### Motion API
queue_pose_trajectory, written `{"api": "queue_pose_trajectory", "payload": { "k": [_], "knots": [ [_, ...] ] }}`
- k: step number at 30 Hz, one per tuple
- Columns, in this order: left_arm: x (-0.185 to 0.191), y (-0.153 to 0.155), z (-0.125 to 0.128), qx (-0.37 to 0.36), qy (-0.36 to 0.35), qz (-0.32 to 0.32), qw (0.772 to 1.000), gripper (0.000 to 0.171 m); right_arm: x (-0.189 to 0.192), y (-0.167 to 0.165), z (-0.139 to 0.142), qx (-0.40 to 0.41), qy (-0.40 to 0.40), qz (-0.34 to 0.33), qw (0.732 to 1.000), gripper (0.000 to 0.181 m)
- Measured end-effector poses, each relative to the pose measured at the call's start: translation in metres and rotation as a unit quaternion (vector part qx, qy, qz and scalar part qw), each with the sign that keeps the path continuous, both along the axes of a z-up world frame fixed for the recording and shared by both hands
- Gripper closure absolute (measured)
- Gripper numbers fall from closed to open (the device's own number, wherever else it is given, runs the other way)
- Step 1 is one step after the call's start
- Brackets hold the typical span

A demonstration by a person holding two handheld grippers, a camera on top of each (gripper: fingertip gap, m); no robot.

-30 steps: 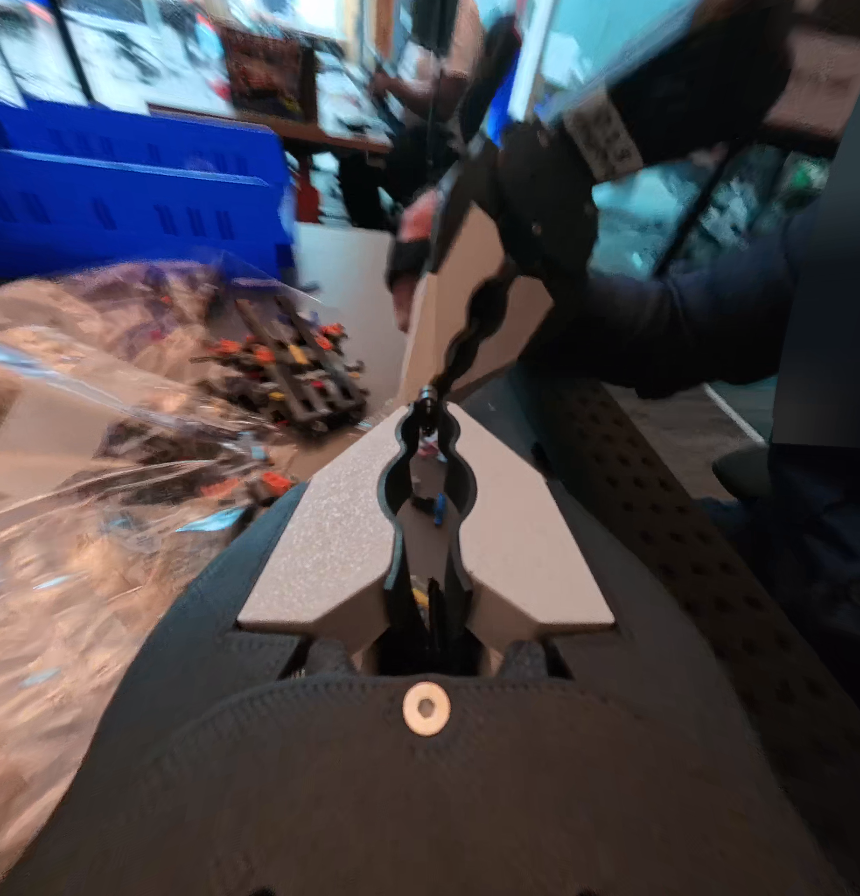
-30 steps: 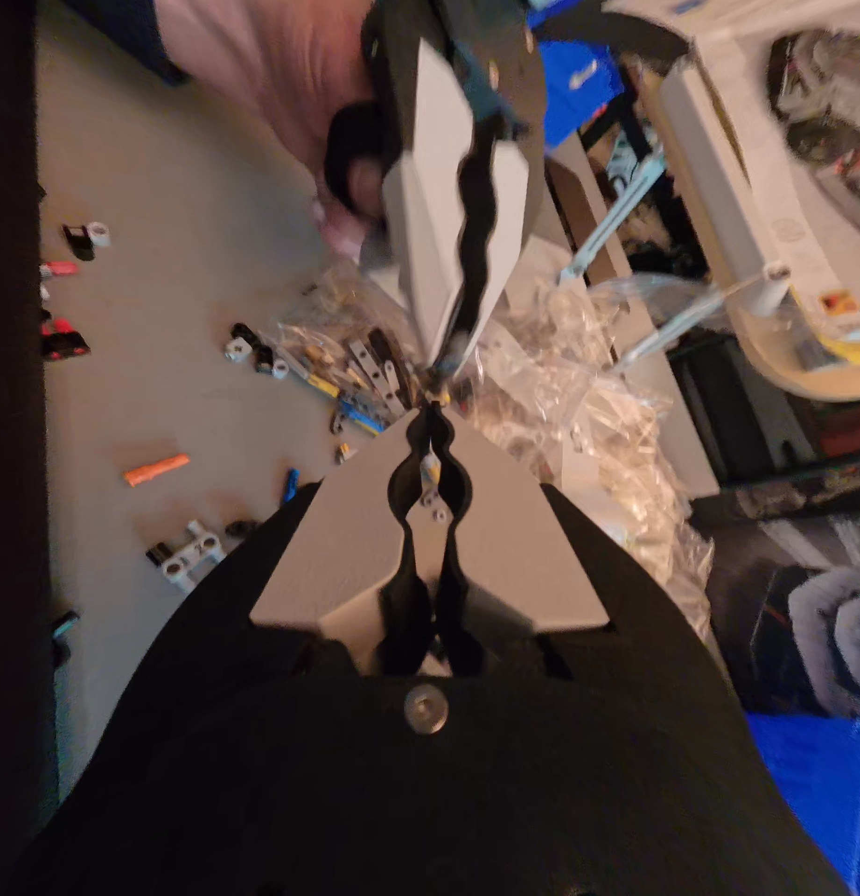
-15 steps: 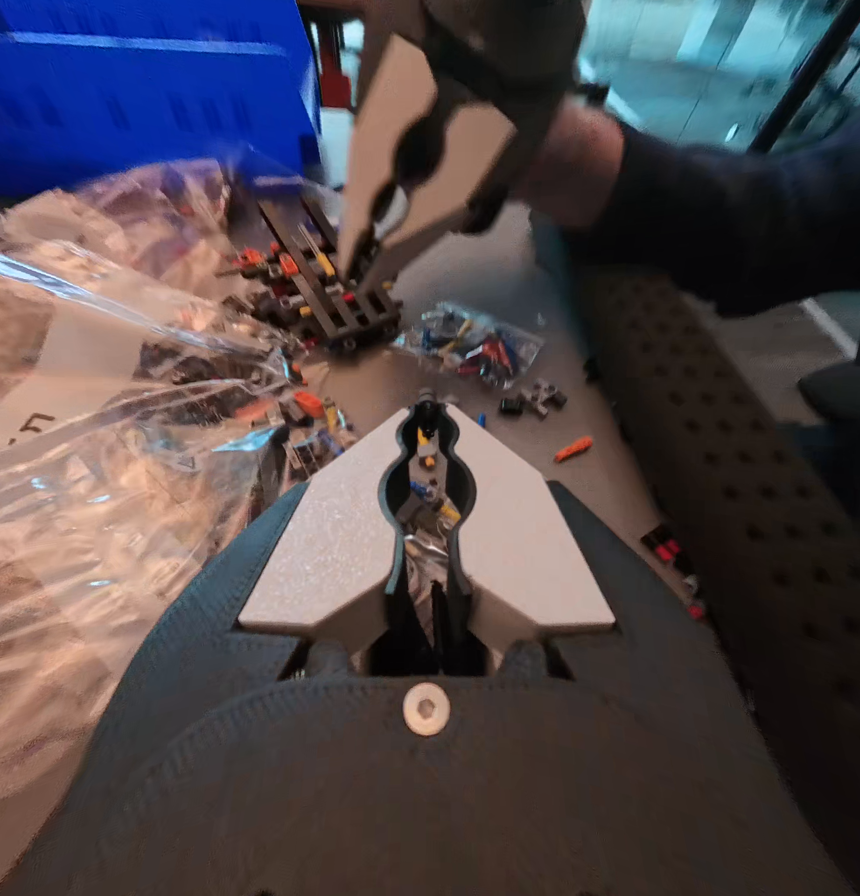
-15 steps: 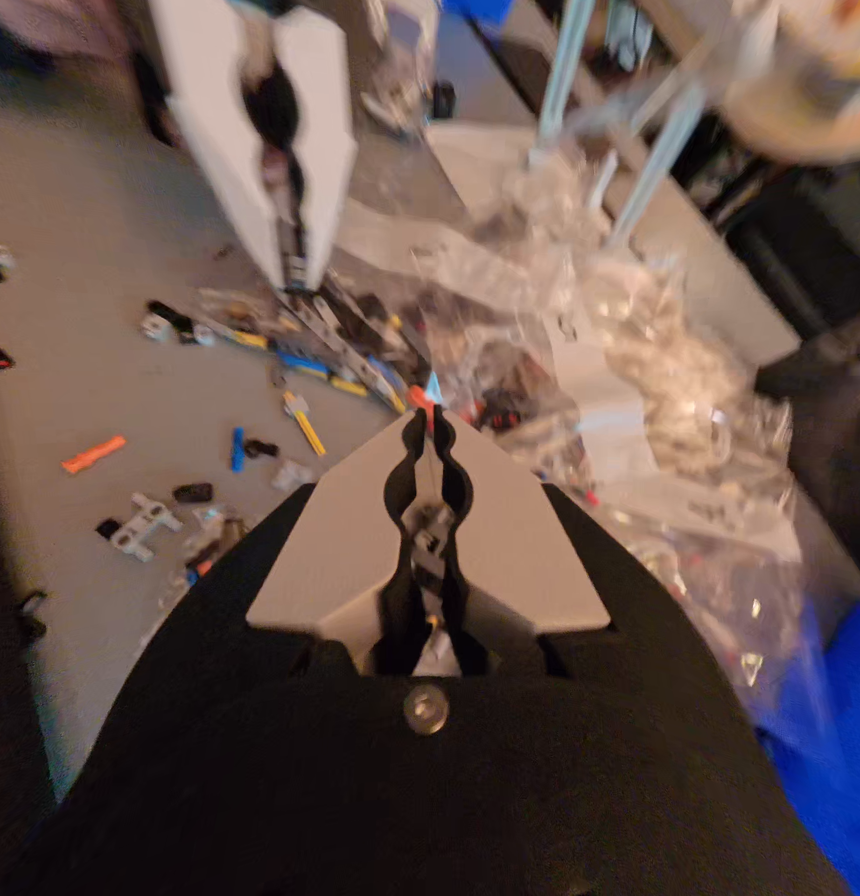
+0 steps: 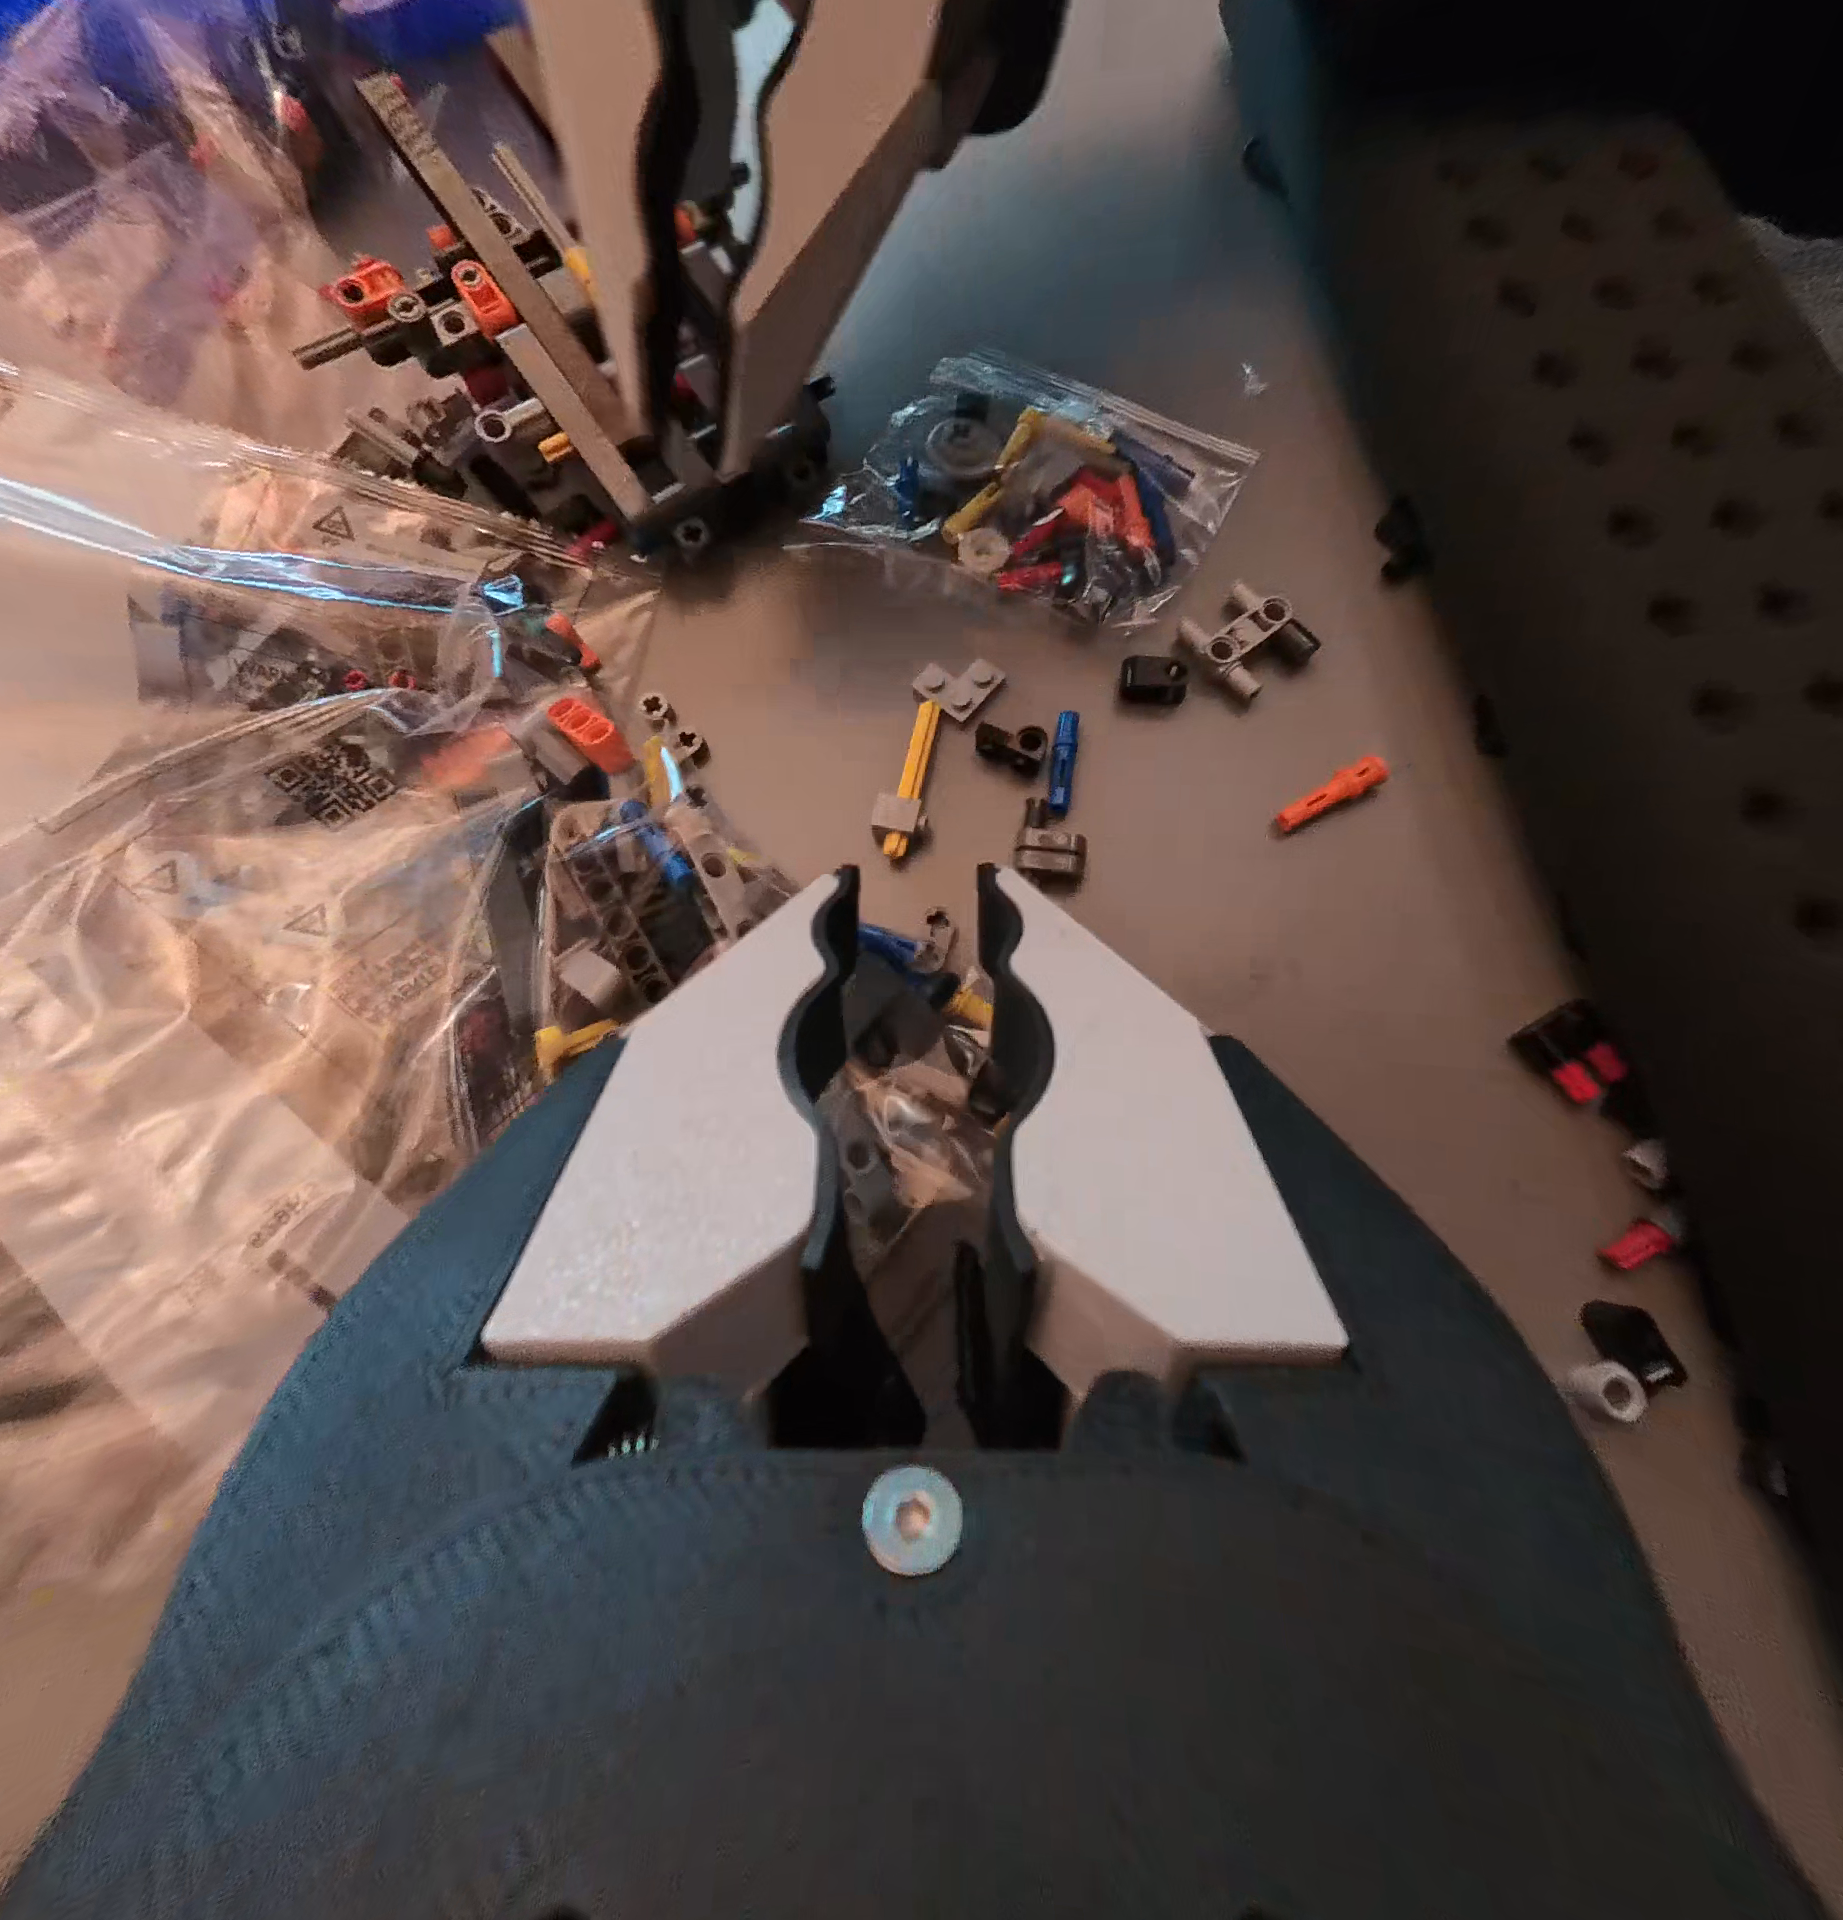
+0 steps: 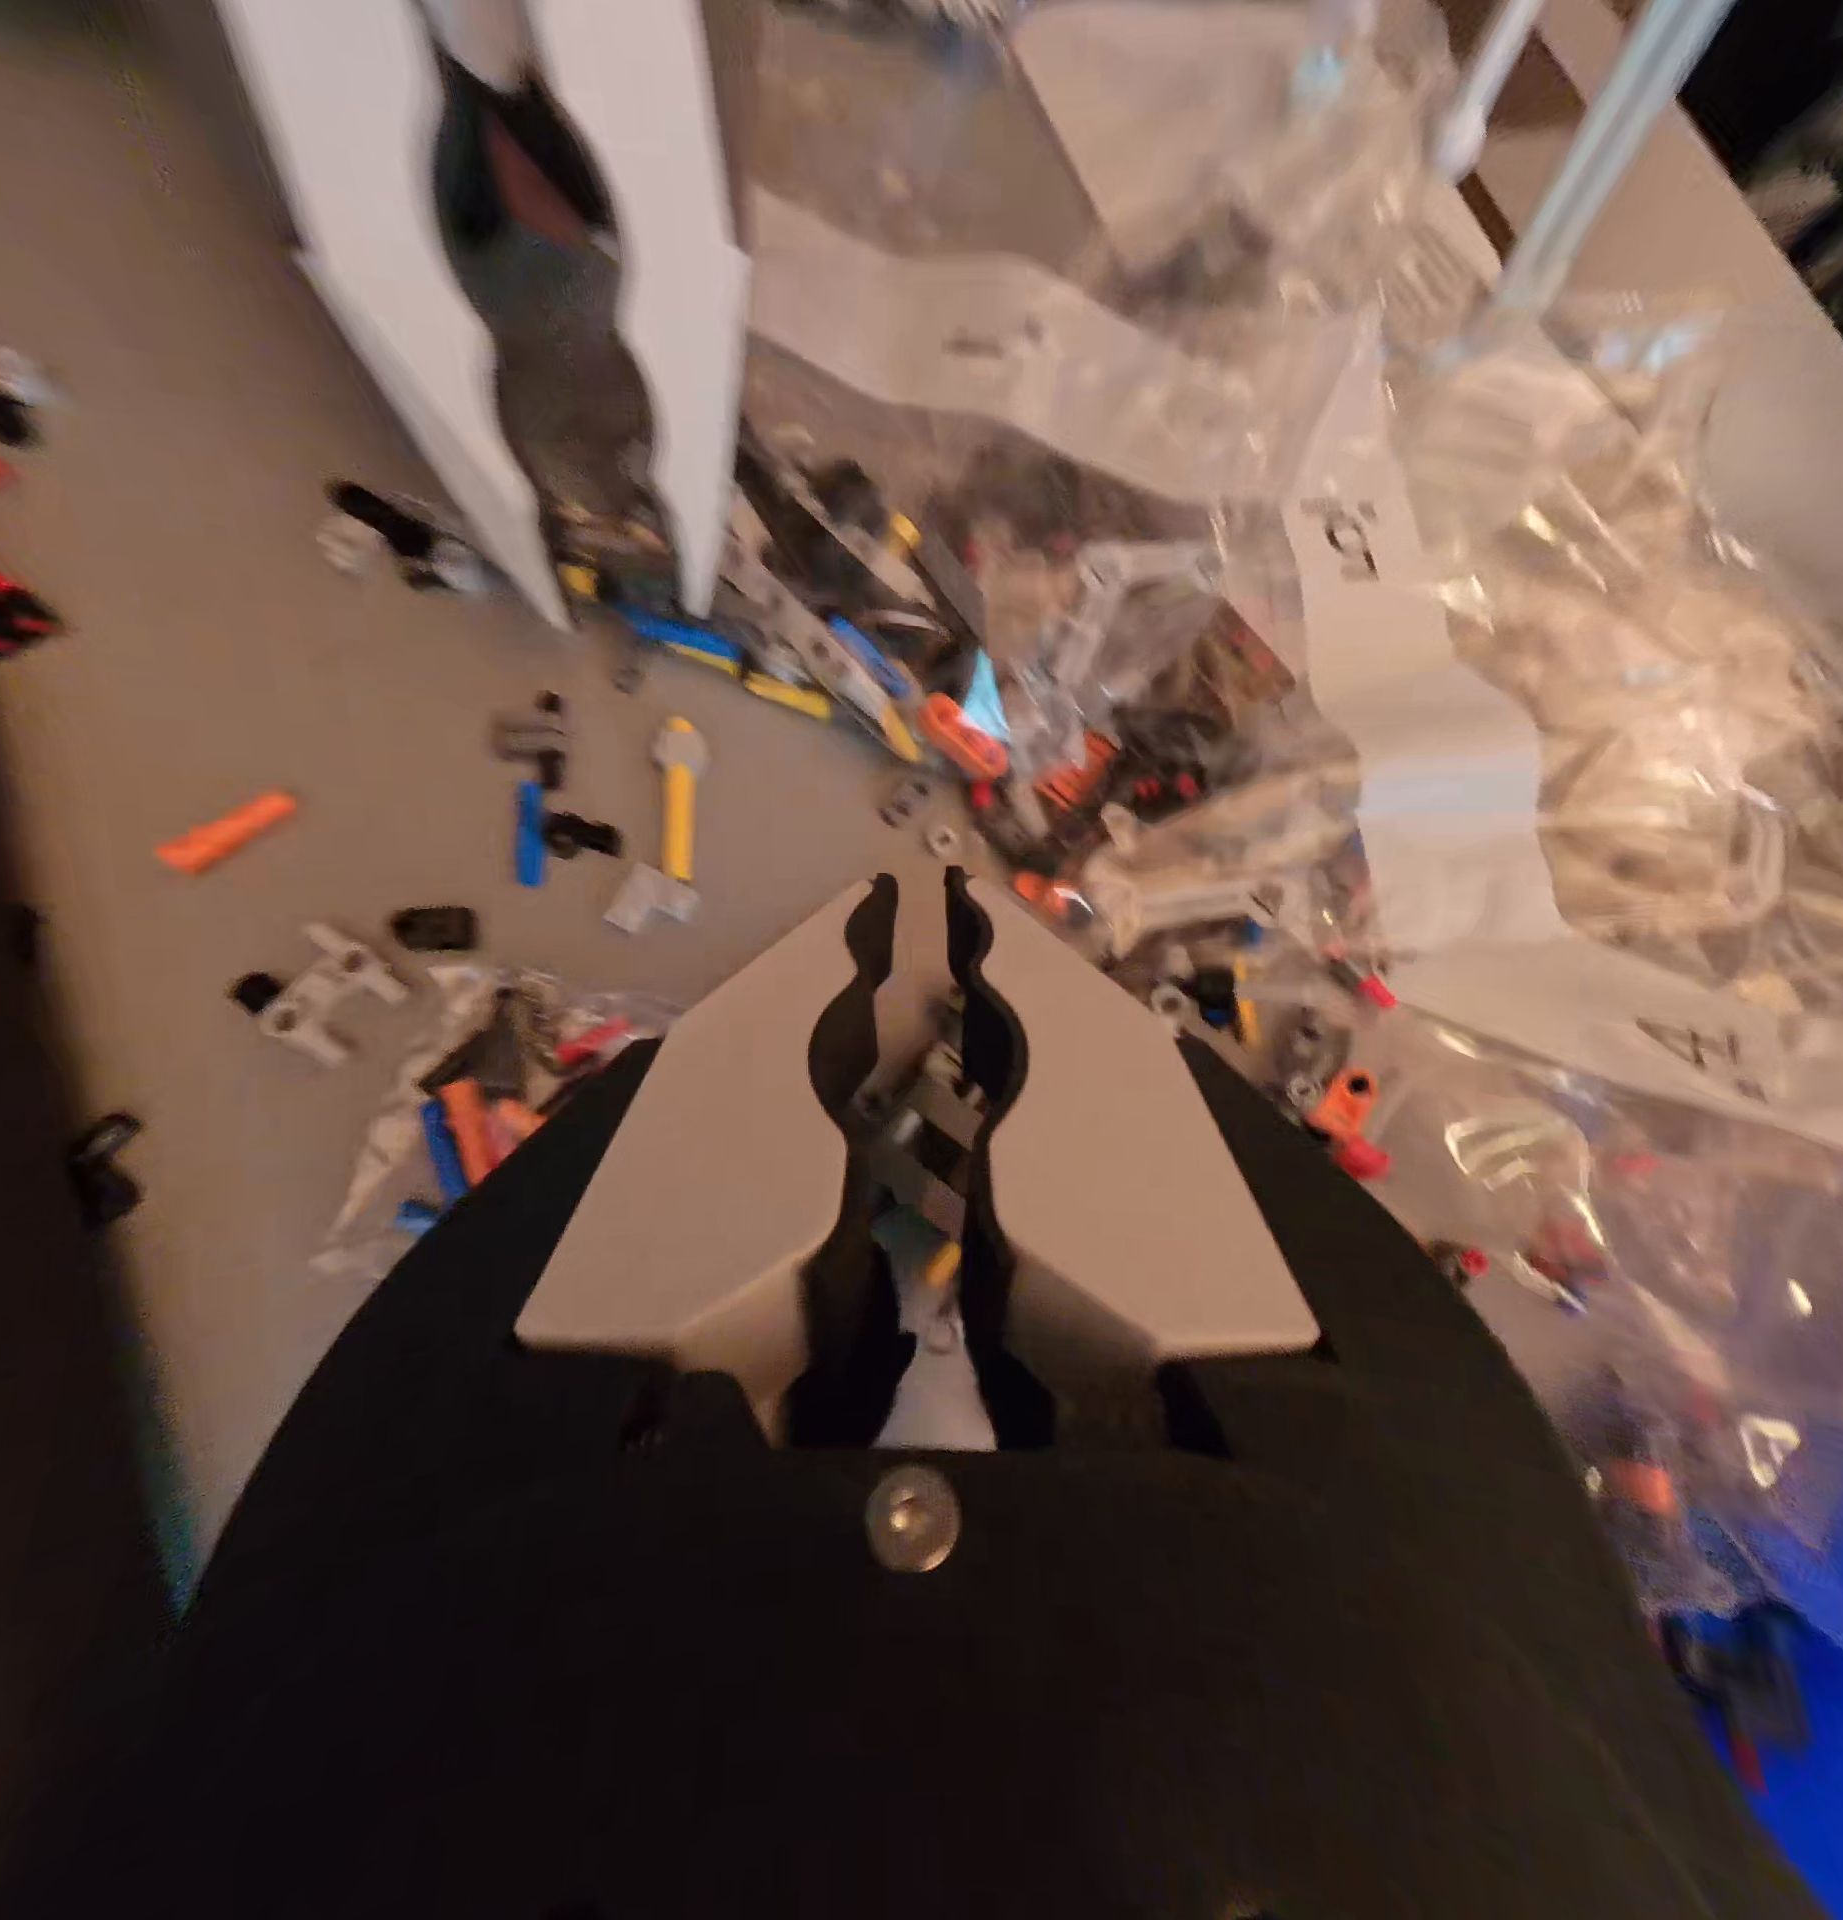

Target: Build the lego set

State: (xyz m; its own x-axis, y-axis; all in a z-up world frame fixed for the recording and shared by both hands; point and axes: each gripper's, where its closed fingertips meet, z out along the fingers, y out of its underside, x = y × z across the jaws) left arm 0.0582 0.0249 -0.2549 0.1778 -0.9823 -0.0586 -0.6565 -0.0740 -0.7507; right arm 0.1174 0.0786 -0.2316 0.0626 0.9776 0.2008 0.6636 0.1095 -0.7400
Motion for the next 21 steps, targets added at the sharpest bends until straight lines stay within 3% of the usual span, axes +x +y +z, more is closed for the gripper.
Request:
{"api": "queue_pose_trajectory", "payload": {
  "k": [3, 10, 15, 21],
  "knots": [
    [-0.002, 0.003, 0.001, 0.007, -0.001, 0.006, 1.0, 0.15, 0.0, -0.027, -0.013, -0.035, -0.037, 0.059, 0.997, 0.173],
    [-0.001, 0.005, 0.0, 0.022, 0.004, 0.006, 1.0, 0.15, 0.024, -0.045, -0.036, -0.116, -0.093, 0.075, 0.986, 0.15],
    [0.002, 0.005, -0.004, 0.026, 0.01, 0.003, 1.0, 0.149, 0.02, -0.054, -0.047, -0.111, -0.123, 0.097, 0.981, 0.167],
    [-0.003, 0.007, -0.002, 0.027, 0.016, 0.011, 0.999, 0.149, 0.026, -0.045, -0.047, -0.113, -0.127, 0.07, 0.983, 0.17]
  ]
}}
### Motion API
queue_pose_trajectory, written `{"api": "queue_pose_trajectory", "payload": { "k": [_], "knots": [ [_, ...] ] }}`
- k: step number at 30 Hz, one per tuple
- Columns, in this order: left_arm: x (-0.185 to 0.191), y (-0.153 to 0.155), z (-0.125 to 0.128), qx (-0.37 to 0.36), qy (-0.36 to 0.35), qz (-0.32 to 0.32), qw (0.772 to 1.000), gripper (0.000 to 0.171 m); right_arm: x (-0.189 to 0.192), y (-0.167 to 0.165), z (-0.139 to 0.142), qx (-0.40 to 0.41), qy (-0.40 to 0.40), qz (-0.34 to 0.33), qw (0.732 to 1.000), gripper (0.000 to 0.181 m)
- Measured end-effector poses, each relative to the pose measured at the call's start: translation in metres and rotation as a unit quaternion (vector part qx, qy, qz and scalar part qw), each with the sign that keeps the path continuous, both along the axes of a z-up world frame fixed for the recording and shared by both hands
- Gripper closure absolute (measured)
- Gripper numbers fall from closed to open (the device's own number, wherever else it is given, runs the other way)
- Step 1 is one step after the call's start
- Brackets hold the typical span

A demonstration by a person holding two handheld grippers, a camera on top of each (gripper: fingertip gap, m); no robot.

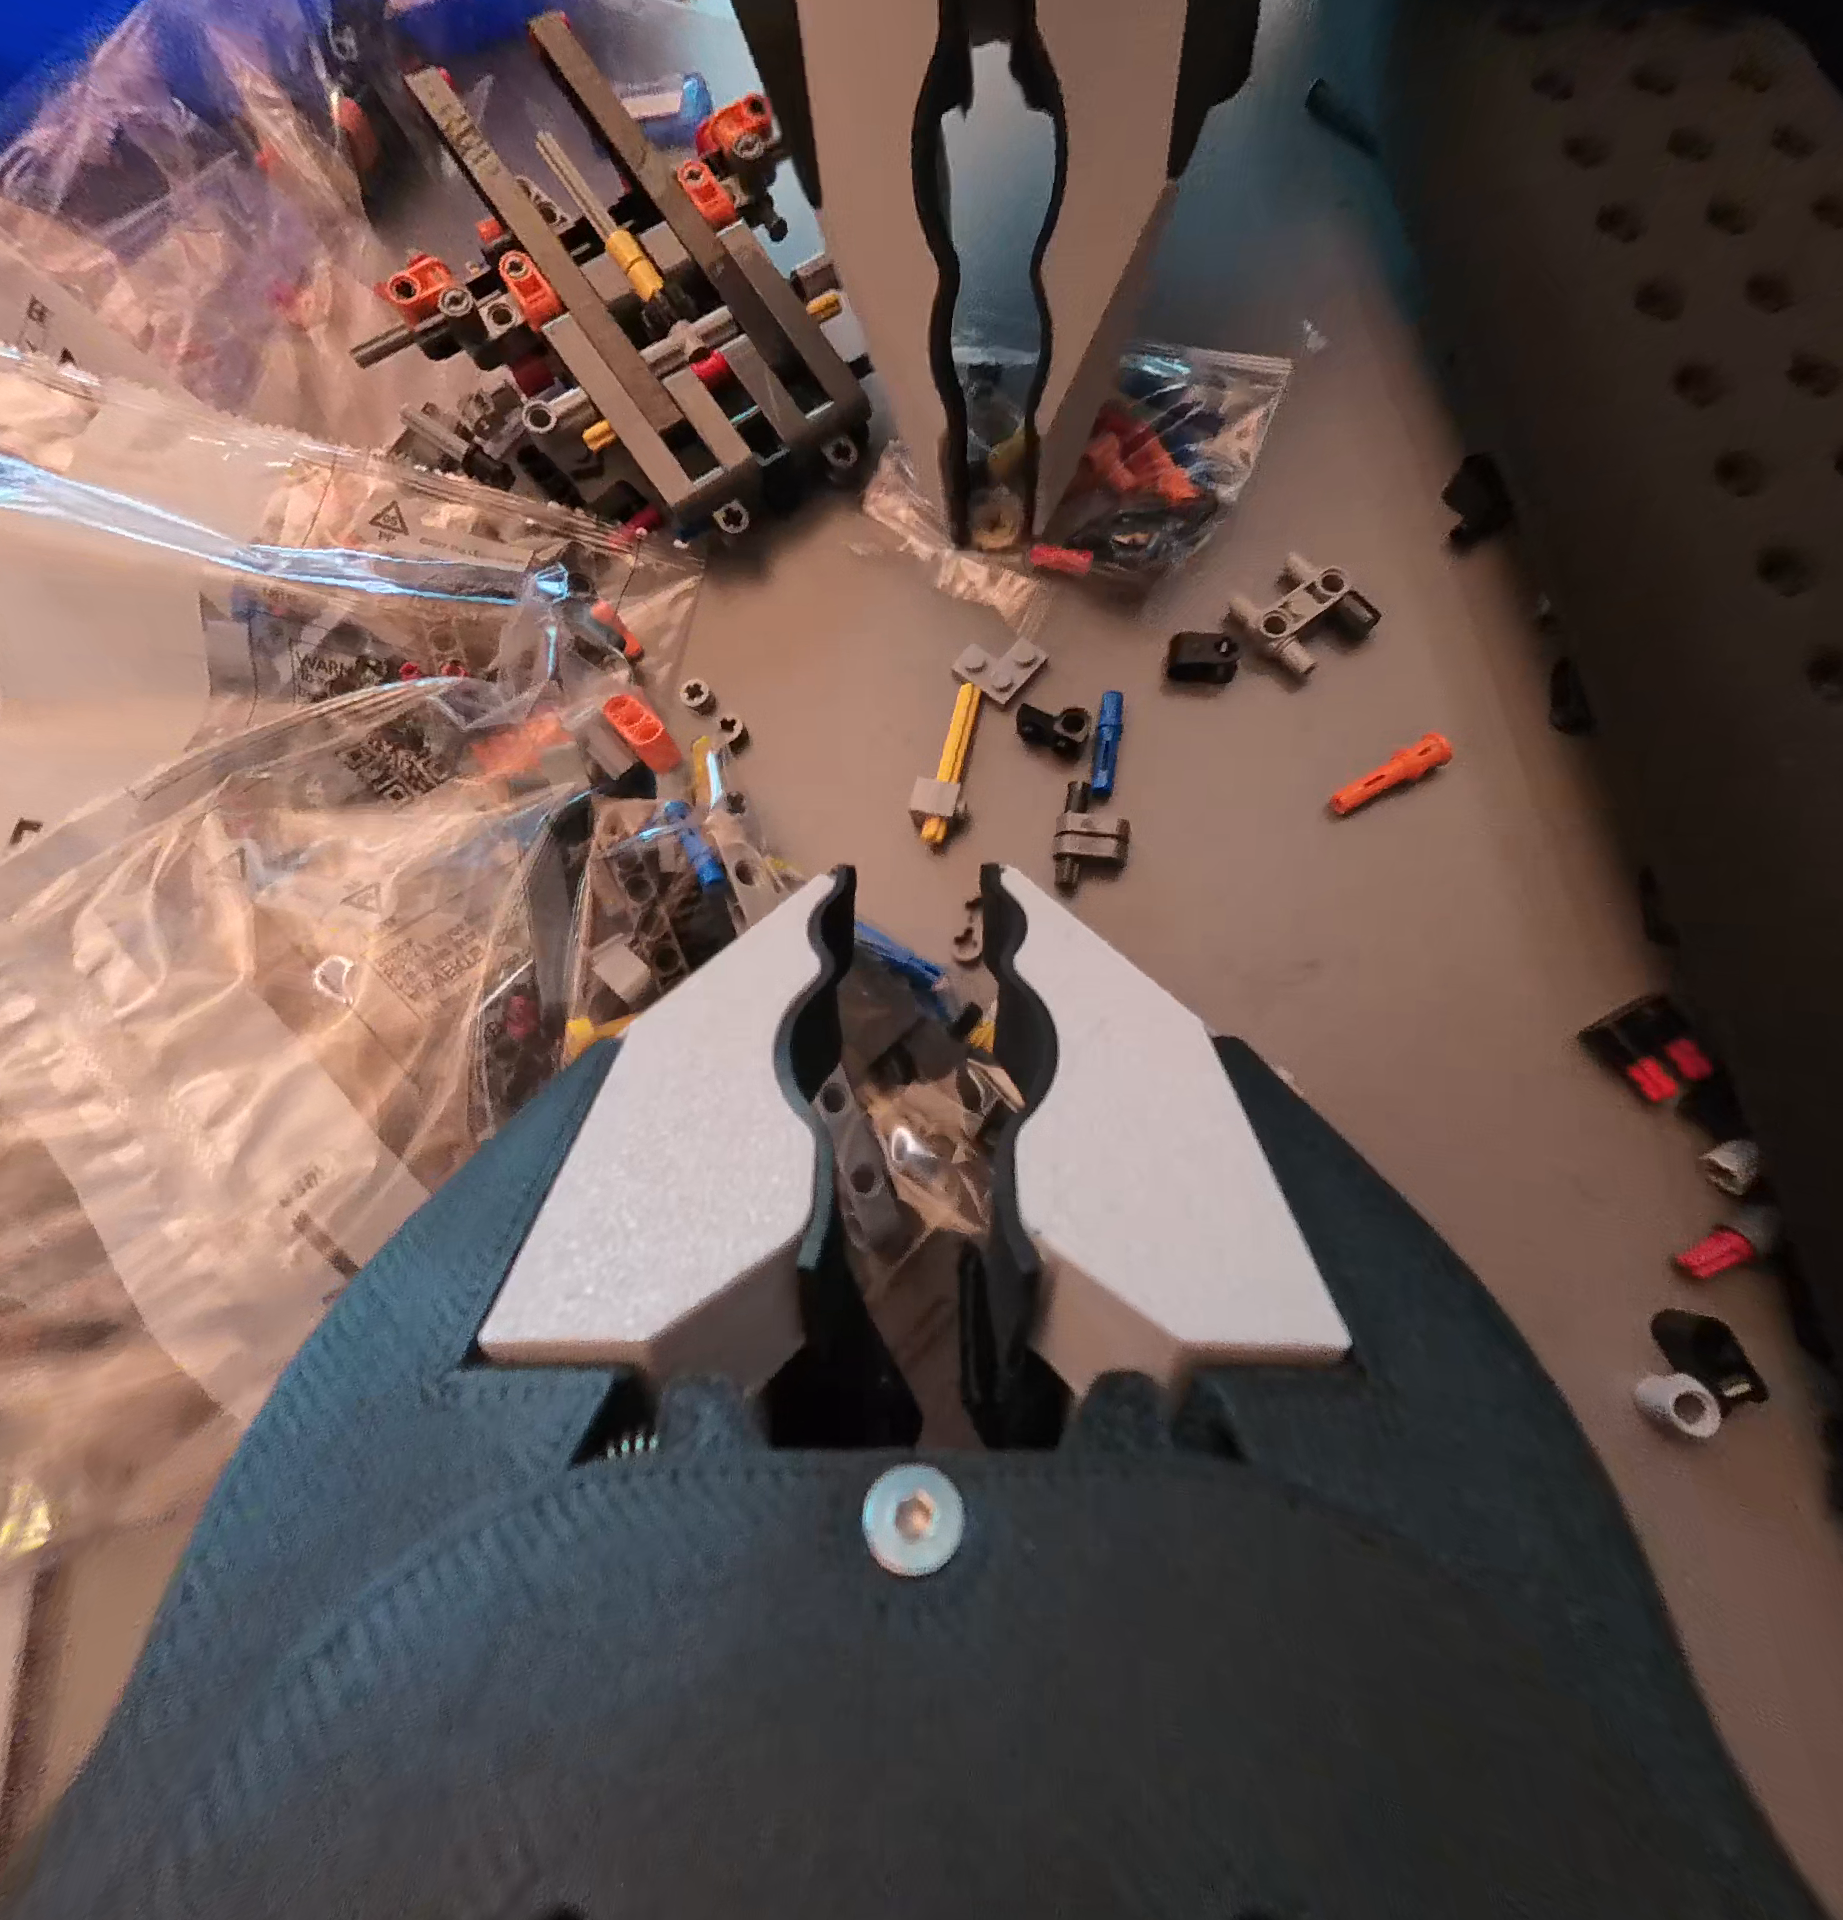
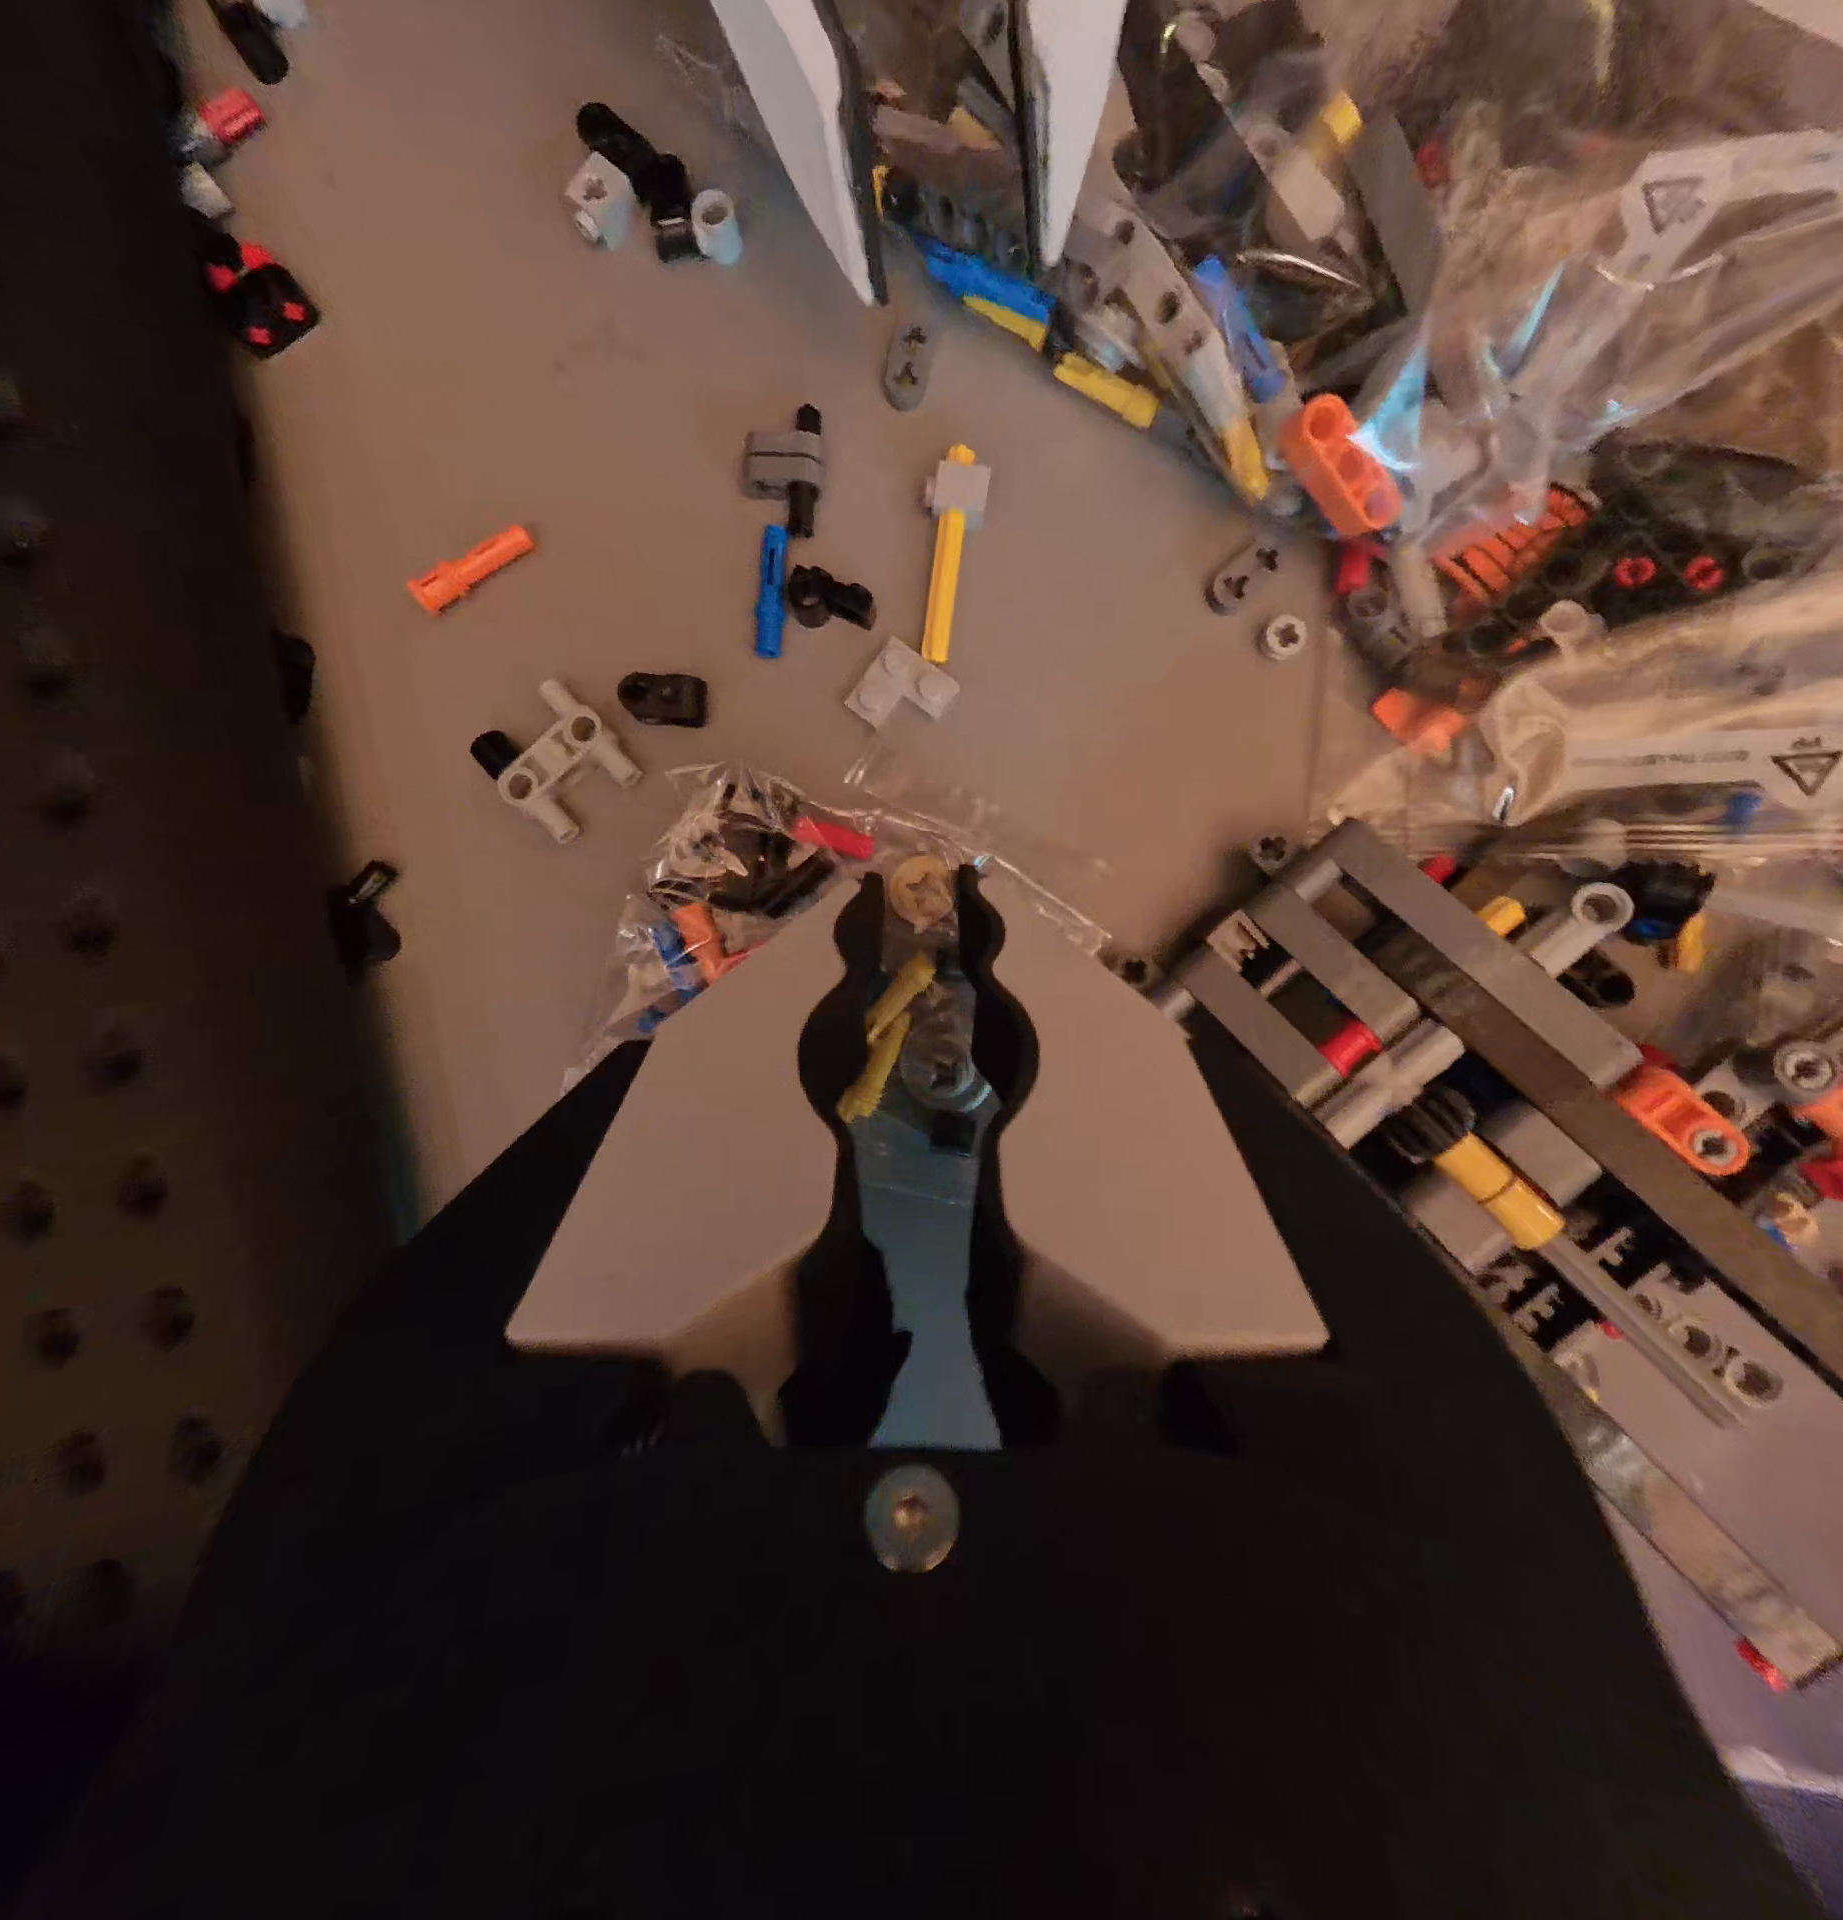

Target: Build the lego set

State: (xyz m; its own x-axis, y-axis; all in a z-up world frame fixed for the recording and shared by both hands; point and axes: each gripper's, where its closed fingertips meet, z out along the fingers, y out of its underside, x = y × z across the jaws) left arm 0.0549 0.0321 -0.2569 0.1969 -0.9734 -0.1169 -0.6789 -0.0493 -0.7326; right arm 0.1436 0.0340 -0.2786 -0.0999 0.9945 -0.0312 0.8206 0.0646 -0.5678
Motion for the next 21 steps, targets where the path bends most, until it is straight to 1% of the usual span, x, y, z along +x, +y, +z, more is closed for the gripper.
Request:
{"api": "queue_pose_trajectory", "payload": {
  "k": [4, 6, 8, 10, 12, 13, 14, 16, 19, 21],
  "knots": [
    [-0.008, 0.005, -0.003, 0.002, 0.016, 0.015, 1.0, 0.148, -0.003, 0.003, 0.007, 0.014, 0.016, -0.004, 1.0, 0.168],
    [-0.011, 0.007, -0.003, -0.002, 0.021, 0.02, 1.0, 0.148, -0.014, -0.003, 0.016, 0.025, 0.043, 0.015, 0.999, 0.167],
    [-0.018, 0.011, -0.006, -0.001, 0.037, 0.034, 0.999, 0.15, -0.026, -0.017, 0.022, 0.02, 0.065, 0.047, 0.997, 0.167],
    [-0.023, 0.014, -0.008, -0.001, 0.042, 0.041, 0.998, 0.151, -0.034, -0.033, 0.018, 0.002, 0.06, 0.079, 0.995, 0.166],
    [-0.028, 0.016, -0.009, -0.003, 0.044, 0.047, 0.998, 0.153, -0.036, -0.038, 0.008, -0.002, 0.035, 0.091, 0.995, 0.163],
    [-0.03, 0.018, -0.009, -0.002, 0.046, 0.054, 0.997, 0.154, -0.037, -0.042, 0.009, -0.014, 0.037, 0.097, 0.994, 0.165],
    [-0.034, 0.022, -0.009, -0.003, 0.051, 0.067, 0.996, 0.156, -0.036, -0.043, 0.01, -0.017, 0.038, 0.099, 0.994, 0.163],
    [-0.039, 0.026, -0.007, 0.001, 0.053, 0.08, 0.995, 0.154, -0.032, -0.042, 0.014, -0.023, 0.049, 0.097, 0.994, 0.163],
    [-0.039, 0.026, -0.004, 0.004, 0.044, 0.078, 0.996, 0.153, -0.026, -0.058, 0.031, -0.06, 0.082, 0.125, 0.987, 0.165],
    [-0.038, 0.025, -0.005, 0.011, 0.05, 0.073, 0.996, 0.152, -0.017, -0.065, 0.027, -0.078, 0.065, 0.137, 0.985, 0.168]
  ]
}}
